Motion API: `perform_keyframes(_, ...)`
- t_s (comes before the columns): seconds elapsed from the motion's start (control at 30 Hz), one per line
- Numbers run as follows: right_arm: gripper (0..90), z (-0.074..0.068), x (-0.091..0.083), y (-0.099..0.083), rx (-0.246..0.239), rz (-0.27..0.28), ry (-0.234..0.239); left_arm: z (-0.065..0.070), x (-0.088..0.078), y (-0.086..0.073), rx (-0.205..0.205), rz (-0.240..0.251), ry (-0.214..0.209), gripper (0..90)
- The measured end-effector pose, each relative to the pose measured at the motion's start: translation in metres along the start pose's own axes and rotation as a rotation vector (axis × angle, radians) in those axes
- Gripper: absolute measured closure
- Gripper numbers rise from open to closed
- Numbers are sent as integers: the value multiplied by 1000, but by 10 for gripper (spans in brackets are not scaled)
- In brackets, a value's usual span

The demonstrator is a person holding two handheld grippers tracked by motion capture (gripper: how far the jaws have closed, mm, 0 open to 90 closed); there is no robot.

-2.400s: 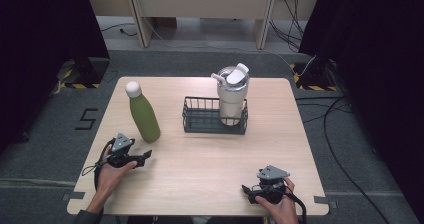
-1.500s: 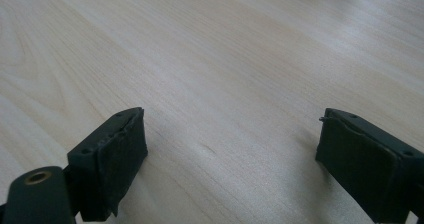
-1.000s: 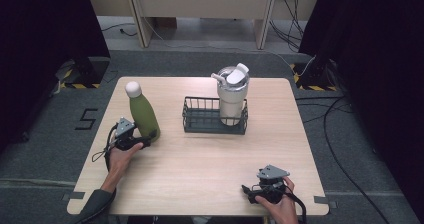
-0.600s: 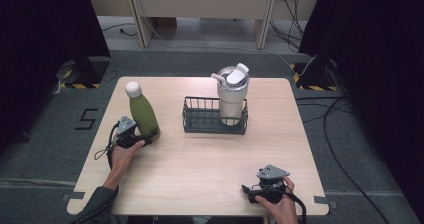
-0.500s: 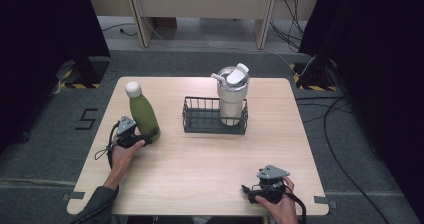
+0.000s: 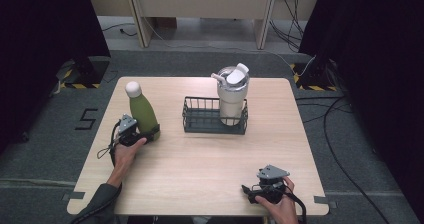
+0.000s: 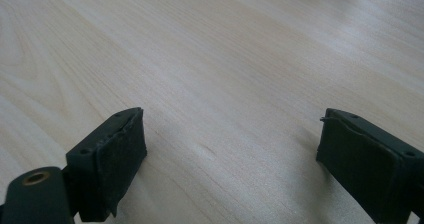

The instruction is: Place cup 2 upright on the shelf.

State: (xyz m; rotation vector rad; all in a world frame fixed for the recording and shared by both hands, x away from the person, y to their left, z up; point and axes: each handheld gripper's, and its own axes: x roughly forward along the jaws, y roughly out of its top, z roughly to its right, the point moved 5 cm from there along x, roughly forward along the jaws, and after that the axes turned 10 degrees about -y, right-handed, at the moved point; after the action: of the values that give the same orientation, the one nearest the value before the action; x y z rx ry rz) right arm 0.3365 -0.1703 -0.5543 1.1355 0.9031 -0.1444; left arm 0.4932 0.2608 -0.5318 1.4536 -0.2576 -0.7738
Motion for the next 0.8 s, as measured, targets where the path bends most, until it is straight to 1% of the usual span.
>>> perform_keyframes(0.07, 120, 0, 0, 0, -6, 2, 1, 0, 0, 0, 8, 6, 2, 193)
perform_keyframes(0.13, 120, 0, 0, 0, 0, 0, 0, 0, 0, 0, 8, 14, 5, 196)
perform_keyframes(0.27, 121, 0, 0, 0, -3, 1, 1, 0, 0, 0, 12, 13, 5, 200)
perform_keyframes(0.43, 120, 0, 0, 0, -6, 2, 1, -1, -2, 1, 7, 9, 11, 202)
perform_keyframes(0.57, 121, 0, 0, 0, 0, 0, 0, -3, -3, 3, -3, 13, 3, 203)
perform_keyframes(0.6, 121, 0, 0, 0, -6, 2, 0, -3, -4, 4, -5, 17, 2, 204)
perform_keyframes(0.77, 120, 0, 0, 0, 0, -1, 0, 0, -7, 9, 9, 18, -6, 204)
perform_keyframes(0.8, 120, 0, 0, 0, -6, 2, 0, 0, -7, 10, 14, 17, -8, 204)
